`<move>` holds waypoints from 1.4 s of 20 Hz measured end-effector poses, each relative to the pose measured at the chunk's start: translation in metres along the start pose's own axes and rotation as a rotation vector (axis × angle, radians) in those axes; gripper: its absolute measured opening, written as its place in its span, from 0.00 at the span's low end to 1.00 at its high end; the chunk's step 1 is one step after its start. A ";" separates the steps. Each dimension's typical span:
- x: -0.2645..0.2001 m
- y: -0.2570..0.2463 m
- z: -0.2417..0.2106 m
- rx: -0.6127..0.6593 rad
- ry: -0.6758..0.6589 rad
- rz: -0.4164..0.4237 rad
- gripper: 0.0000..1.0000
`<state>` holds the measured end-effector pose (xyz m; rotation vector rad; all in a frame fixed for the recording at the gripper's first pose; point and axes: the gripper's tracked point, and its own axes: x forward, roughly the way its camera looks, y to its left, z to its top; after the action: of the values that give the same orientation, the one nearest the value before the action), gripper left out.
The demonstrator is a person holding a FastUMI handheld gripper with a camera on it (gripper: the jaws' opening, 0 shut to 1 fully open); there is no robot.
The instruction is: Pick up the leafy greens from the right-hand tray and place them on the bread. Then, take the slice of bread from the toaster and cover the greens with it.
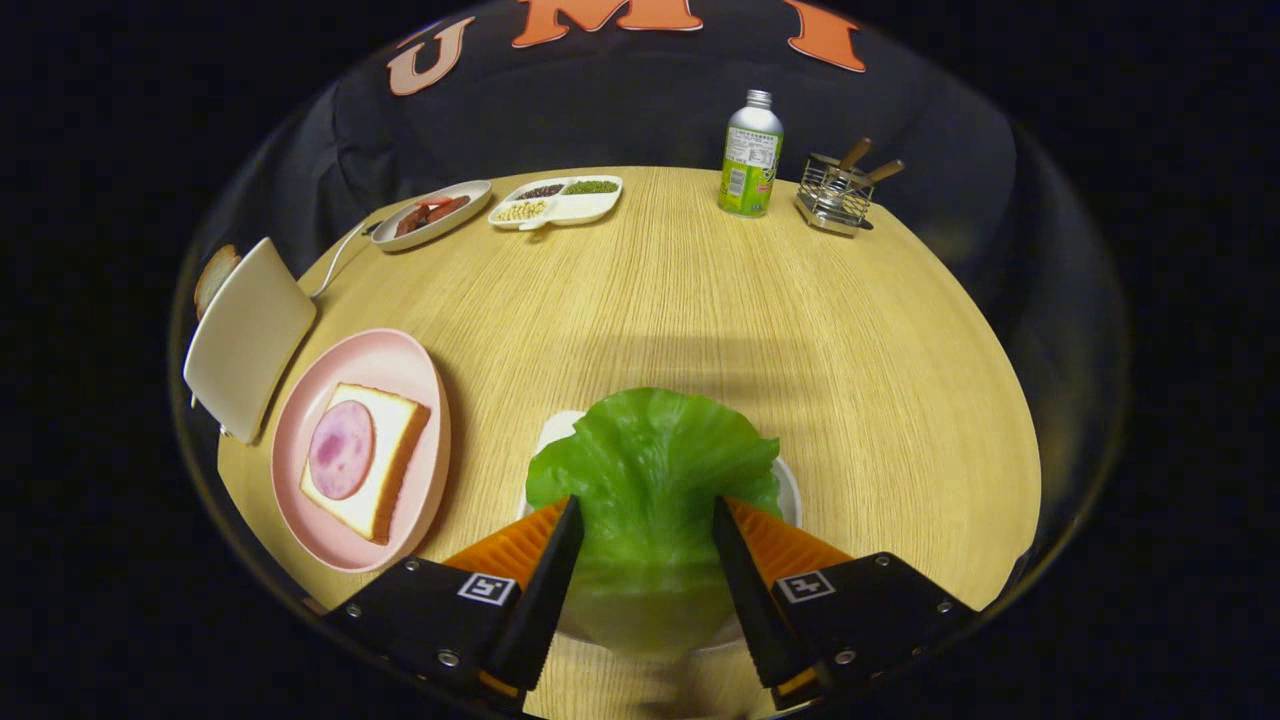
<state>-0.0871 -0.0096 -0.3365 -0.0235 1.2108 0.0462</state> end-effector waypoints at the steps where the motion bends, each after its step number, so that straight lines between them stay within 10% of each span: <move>1: -0.002 0.000 0.001 0.001 -0.004 -0.003 0.78; 10: 0.000 -0.004 0.009 0.023 -0.044 0.014 0.10; 28: -0.066 0.090 0.079 0.069 -0.277 0.344 0.04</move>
<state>-0.0408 0.0823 -0.2460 0.2447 0.9281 0.2989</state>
